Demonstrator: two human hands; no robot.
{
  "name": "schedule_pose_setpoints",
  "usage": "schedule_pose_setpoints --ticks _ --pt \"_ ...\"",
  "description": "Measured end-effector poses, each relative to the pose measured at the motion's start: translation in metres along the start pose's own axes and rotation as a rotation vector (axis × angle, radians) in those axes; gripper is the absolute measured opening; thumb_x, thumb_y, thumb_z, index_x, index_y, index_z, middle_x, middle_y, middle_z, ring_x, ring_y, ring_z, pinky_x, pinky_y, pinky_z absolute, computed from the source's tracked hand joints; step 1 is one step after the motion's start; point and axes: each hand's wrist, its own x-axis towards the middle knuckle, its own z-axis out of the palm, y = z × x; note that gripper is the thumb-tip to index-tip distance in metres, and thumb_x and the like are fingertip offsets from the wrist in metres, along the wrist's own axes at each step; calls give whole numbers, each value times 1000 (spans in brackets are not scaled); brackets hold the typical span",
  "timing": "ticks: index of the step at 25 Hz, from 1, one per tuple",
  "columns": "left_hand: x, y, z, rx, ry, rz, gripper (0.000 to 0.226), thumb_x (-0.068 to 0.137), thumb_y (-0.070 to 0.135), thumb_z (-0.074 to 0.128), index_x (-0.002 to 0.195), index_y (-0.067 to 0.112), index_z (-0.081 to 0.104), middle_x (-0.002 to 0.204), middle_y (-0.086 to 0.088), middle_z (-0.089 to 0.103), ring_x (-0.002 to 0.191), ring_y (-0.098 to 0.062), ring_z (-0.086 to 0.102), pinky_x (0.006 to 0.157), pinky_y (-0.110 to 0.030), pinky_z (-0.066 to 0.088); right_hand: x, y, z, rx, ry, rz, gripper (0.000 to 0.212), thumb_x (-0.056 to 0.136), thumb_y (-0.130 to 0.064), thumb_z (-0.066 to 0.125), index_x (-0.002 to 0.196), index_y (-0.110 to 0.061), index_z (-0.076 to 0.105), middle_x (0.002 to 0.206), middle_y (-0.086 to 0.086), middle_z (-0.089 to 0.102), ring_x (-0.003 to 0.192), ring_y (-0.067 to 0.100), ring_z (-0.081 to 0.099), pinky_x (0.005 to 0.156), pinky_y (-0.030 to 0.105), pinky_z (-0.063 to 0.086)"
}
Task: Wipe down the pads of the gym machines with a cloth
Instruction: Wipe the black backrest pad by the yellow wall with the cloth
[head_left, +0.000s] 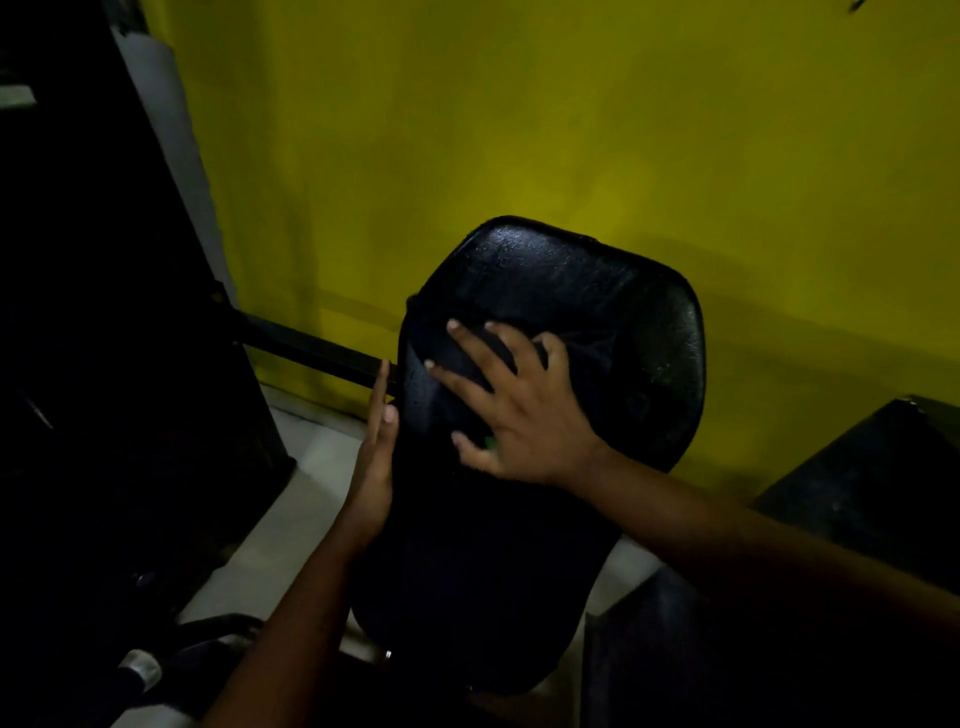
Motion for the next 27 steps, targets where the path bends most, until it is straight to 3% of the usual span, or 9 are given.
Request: schedule_pose_setpoints --ticks 4,8,11,15,19,21,23,25,27 --pt "-21 -19 -8 106 30 -62 83 76 77 43 145 34 26 148 9 38 136 -8 37 115 -43 26 -53 -44 23 -54 -43 -158 57 76 -40 50 133 -32 45 148 3 38 124 30 37 89 46 29" --pt "-30 -19 -9 232 37 -38 78 71 83 37 138 46 23 150 17 29 132 9 33 109 -18 29 -73 -44 15 12 -99 -303 47 77 -35 55 123 -40 54 141 -1 49 115 27 40 83 40 29" --pt "-30 -13 -8 240 29 -68 67 74 76 34 135 51 22 144 31 24 133 7 28 109 -22 24 -26 5 -22 0 -17 -181 51 74 -32 46 124 -39 52 140 1 49 114 28 42 82 38 29" --pt "-30 -16 -9 269 9 -63 67 76 66 30 139 46 17 140 39 20 123 29 23 101 -4 22 33 48 -37 -51 -14 86 56 78 -40 43 133 -35 46 144 6 44 113 36 50 80 42 39" --pt "-36 -30 -17 309 12 -103 63 75 71 28 134 53 18 125 50 27 116 28 30 90 3 25 5 5 -5 -53 3 18 59 77 -41 51 135 -35 43 147 3 40 115 34 45 84 42 32" --pt "-40 -38 -23 247 8 -114 63 74 80 32 132 56 24 135 44 28 126 20 29 99 -4 27 -17 -20 11 -46 0 -65 59 74 -41 52 132 -35 47 147 2 41 116 32 41 84 42 29" --pt "-45 -47 -30 103 7 -143 71 71 82 40 135 53 29 148 25 30 136 4 31 110 -24 27 -46 -51 28 -36 -21 -155 62 70 -41 57 130 -35 49 145 1 44 115 30 39 83 41 29" --pt "-48 -51 -34 64 -3 -164 81 71 80 45 141 42 30 149 10 37 136 -9 36 113 -36 27 -76 -79 42 -42 -44 -231 64 66 -42 62 128 -34 50 143 0 46 115 29 40 83 41 29" --pt "-48 -51 -34 175 -6 -142 81 74 80 39 143 38 28 146 18 38 134 -2 38 111 -33 29 -98 -98 48 -10 -81 -248 62 65 -41 64 126 -33 52 140 0 50 114 29 42 82 40 30"
